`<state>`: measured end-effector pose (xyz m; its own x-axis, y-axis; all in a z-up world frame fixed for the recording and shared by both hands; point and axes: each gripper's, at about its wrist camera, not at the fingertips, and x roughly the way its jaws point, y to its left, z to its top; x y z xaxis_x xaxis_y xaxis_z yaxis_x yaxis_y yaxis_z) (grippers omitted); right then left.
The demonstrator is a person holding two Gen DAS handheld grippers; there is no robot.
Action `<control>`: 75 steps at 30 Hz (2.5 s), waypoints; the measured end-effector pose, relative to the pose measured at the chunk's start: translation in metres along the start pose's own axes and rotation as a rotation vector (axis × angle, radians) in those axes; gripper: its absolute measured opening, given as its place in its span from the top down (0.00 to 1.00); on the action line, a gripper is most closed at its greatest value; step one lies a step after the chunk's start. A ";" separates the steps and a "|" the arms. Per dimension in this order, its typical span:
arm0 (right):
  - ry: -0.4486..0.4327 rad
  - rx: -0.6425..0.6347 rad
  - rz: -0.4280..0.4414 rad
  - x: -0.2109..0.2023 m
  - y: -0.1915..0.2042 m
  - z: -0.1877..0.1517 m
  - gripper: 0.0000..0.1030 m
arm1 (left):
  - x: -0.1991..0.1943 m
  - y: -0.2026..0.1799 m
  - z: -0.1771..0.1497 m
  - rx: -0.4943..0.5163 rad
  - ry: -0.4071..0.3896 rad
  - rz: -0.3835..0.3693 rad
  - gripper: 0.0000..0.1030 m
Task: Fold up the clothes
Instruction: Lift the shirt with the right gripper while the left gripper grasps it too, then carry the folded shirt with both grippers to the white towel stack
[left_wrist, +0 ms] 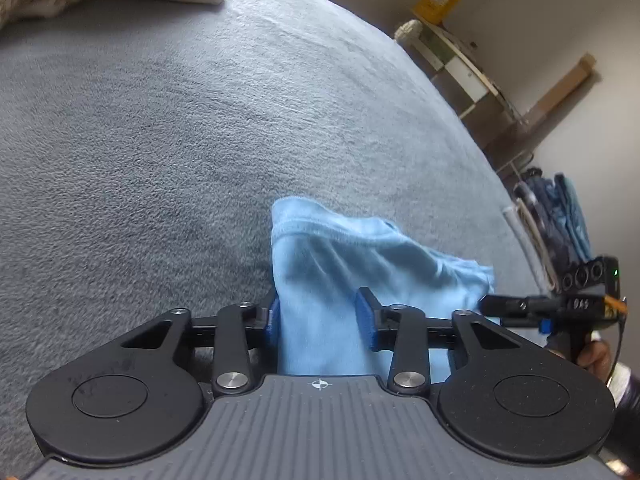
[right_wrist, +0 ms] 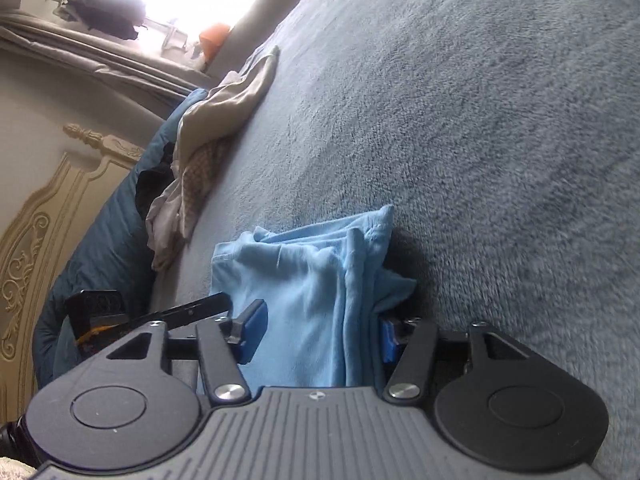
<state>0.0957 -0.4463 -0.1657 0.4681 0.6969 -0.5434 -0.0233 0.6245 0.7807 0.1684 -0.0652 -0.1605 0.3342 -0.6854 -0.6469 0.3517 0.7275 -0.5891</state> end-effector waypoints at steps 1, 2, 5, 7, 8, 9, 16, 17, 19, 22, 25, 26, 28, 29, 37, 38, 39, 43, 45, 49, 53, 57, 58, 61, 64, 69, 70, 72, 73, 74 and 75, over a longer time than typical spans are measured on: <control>-0.003 -0.001 -0.003 0.002 0.000 0.001 0.56 | 0.002 0.001 0.001 -0.018 -0.004 -0.004 0.75; -0.008 0.001 -0.008 0.004 0.000 0.001 0.59 | 0.005 0.002 0.002 -0.036 -0.008 -0.008 0.77; -0.021 0.004 -0.027 0.011 0.001 0.002 0.81 | 0.007 -0.003 0.000 -0.047 -0.025 0.003 0.85; -0.038 -0.028 -0.043 0.010 0.007 -0.001 0.86 | 0.006 -0.010 -0.002 -0.036 -0.040 0.020 0.93; -0.051 -0.047 -0.054 0.008 0.011 -0.003 0.86 | 0.003 -0.013 -0.003 -0.042 -0.050 0.025 0.94; -0.067 -0.058 -0.058 0.004 0.015 -0.005 0.87 | 0.000 -0.017 -0.003 -0.048 -0.060 0.028 0.96; -0.208 -0.158 -0.040 -0.049 0.059 -0.025 0.88 | -0.057 -0.074 0.003 0.027 -0.192 -0.038 0.97; -0.234 -0.169 -0.034 -0.060 0.066 -0.029 0.88 | -0.067 -0.085 0.003 0.048 -0.213 -0.054 0.97; -0.296 -0.191 -0.022 -0.087 0.080 -0.035 0.88 | -0.088 -0.109 0.003 0.087 -0.254 -0.096 0.97; -0.390 -0.229 -0.018 -0.130 0.100 -0.045 0.88 | -0.111 -0.150 0.004 0.155 -0.304 -0.160 0.97; -0.490 -0.290 -0.055 -0.179 0.122 -0.053 0.88 | -0.127 -0.195 0.007 0.224 -0.337 -0.233 0.97; -0.524 -0.312 -0.071 -0.197 0.129 -0.055 0.88 | -0.129 -0.212 0.008 0.247 -0.340 -0.262 0.97; -0.601 -0.359 -0.124 -0.239 0.144 -0.063 0.88 | -0.132 -0.246 0.010 0.295 -0.344 -0.322 0.97; -0.641 -0.384 -0.152 -0.260 0.151 -0.067 0.88 | -0.132 -0.264 0.010 0.323 -0.343 -0.353 0.97; -0.897 -0.490 -0.497 -0.428 0.191 -0.129 0.88 | -0.096 -0.396 -0.012 0.377 -0.191 -0.709 0.97; -0.912 -0.492 -0.548 -0.444 0.194 -0.139 0.88 | -0.089 -0.410 -0.018 0.376 -0.164 -0.766 0.97; -0.926 -0.493 -0.599 -0.460 0.198 -0.149 0.88 | -0.082 -0.424 -0.026 0.374 -0.140 -0.821 0.97; -0.966 -0.495 -0.807 -0.517 0.209 -0.186 0.88 | -0.049 -0.470 -0.064 0.363 -0.028 -1.007 0.97; -0.952 -0.493 -0.912 -0.530 0.207 -0.201 0.88 | -0.030 -0.487 -0.085 0.359 0.036 -1.073 0.97; -0.930 -0.447 -1.026 -0.543 0.185 -0.220 0.88 | 0.010 -0.512 -0.127 0.330 0.171 -1.104 0.97; -0.936 -0.364 -1.052 -0.551 0.149 -0.234 0.88 | 0.042 -0.526 -0.169 0.324 0.259 -1.086 0.97; -0.910 -0.316 -1.021 -0.559 0.106 -0.238 0.88 | 0.066 -0.528 -0.191 0.297 0.321 -1.045 0.97; -0.895 -0.311 -1.016 -0.558 0.097 -0.235 0.88 | 0.072 -0.526 -0.191 0.288 0.324 -1.033 0.98; -0.838 -0.322 -0.990 -0.550 0.072 -0.218 0.88 | 0.086 -0.513 -0.174 0.241 0.291 -0.993 0.98; -0.758 -0.366 -0.966 -0.532 0.053 -0.179 0.88 | 0.100 -0.499 -0.160 0.195 0.262 -0.924 0.98; -0.585 -0.351 -0.931 -0.486 0.006 -0.111 0.88 | 0.144 -0.459 -0.137 0.107 0.219 -0.769 0.98; -0.542 -0.353 -0.933 -0.474 -0.003 -0.099 0.88 | 0.153 -0.449 -0.132 0.080 0.215 -0.741 0.98; -0.477 -0.341 -0.928 -0.452 -0.020 -0.081 0.88 | 0.170 -0.431 -0.125 0.040 0.210 -0.687 0.98; -0.450 -0.337 -0.929 -0.443 -0.028 -0.074 0.88 | 0.178 -0.422 -0.122 0.019 0.210 -0.662 0.98; -0.429 -0.331 -0.928 -0.435 -0.035 -0.069 0.88 | 0.186 -0.414 -0.119 -0.008 0.211 -0.643 0.98; -0.410 -0.324 -0.925 -0.428 -0.042 -0.063 0.88 | 0.193 -0.407 -0.116 -0.030 0.211 -0.628 0.98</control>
<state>-0.1595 -0.7484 0.0139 0.6845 -0.2319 -0.6911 0.2884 0.9569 -0.0355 -0.0115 -0.4898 -0.1016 -0.1057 -0.9610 -0.2557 0.3982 0.1947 -0.8964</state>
